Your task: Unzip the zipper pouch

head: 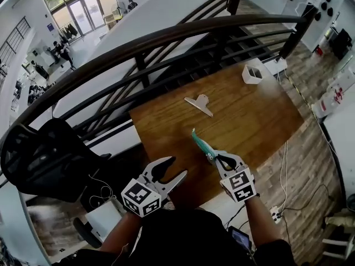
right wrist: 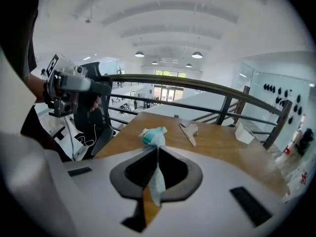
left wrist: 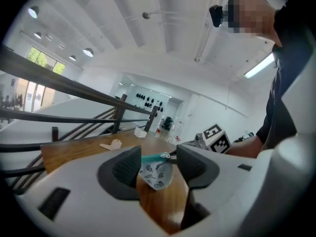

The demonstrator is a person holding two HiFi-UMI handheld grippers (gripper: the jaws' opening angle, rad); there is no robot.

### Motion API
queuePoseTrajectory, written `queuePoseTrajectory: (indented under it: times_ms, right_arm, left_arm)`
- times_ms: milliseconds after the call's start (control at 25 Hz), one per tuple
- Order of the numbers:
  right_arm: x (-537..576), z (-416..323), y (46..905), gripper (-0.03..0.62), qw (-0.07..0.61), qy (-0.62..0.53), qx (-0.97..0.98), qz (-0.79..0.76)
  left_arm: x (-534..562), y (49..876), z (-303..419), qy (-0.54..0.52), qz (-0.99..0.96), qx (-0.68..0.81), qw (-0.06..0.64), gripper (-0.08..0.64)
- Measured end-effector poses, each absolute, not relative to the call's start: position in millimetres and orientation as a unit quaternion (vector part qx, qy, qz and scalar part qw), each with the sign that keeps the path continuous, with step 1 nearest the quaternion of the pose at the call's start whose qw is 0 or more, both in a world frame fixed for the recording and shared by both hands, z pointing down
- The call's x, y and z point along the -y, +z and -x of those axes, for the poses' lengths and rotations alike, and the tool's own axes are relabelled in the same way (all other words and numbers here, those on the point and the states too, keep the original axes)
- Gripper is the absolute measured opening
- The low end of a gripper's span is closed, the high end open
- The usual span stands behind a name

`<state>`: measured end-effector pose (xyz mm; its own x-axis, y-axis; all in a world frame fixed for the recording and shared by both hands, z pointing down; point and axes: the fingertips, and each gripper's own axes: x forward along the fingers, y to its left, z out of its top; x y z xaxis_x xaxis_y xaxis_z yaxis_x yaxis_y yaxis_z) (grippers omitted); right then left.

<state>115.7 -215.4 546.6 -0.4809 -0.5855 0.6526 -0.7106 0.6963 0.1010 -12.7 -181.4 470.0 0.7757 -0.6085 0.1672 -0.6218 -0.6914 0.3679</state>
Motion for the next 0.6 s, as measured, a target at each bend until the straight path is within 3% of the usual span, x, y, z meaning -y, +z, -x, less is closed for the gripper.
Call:
queuePoseTrajectory:
  times_ms: [600]
  right_arm:
    - [174.6, -78.3, 495.0, 0.009, 0.295, 0.073, 0.882, -0.36]
  left_arm:
    - [157.4, 463.1, -45.9, 0.091, -0.961, 0.218, 0.146, 0.144]
